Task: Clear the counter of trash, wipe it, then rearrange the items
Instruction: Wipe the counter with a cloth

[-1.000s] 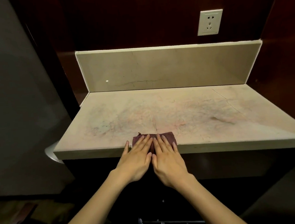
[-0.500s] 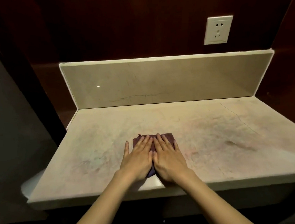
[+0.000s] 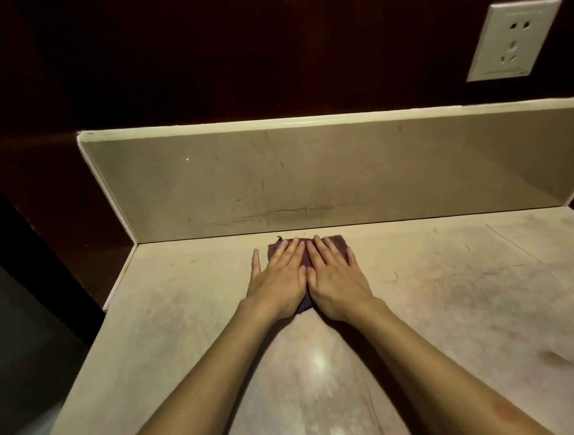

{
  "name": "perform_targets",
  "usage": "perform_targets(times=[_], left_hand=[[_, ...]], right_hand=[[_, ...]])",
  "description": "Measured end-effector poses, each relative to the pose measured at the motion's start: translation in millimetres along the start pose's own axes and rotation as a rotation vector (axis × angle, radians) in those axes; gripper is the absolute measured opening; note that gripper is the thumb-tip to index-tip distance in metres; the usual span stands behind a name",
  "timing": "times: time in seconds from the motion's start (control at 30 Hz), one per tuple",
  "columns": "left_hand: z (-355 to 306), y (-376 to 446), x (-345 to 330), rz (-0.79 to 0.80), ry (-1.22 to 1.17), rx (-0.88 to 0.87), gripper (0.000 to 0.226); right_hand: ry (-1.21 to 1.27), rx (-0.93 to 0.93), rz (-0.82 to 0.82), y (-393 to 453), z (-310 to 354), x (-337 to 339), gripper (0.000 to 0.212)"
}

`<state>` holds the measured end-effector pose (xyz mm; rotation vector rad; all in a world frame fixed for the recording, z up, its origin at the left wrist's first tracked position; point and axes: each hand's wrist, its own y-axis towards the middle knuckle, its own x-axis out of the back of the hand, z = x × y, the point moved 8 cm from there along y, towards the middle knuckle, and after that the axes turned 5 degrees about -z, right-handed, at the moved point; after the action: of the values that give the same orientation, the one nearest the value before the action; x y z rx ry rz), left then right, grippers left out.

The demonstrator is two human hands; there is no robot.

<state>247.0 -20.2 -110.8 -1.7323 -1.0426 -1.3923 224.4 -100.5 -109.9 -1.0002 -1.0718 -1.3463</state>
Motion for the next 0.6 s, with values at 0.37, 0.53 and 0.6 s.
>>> perform_targets(times=[0.37,0.53,0.6], left_hand=[[15,27,3,-0.056,-0.015,-0.009,0.051],[15,27,2,-0.046,-0.008,-0.014,0.051],[14,22,2,-0.031,-0.014,-0.014,0.051]], right_hand=[[0.014,0.042,-0.06,40,-4,3,0.054],[0.039,0.019,-0.078,38,-4,4,0.053],[0.033,0.015,-0.081,33,-2,3,0.053]])
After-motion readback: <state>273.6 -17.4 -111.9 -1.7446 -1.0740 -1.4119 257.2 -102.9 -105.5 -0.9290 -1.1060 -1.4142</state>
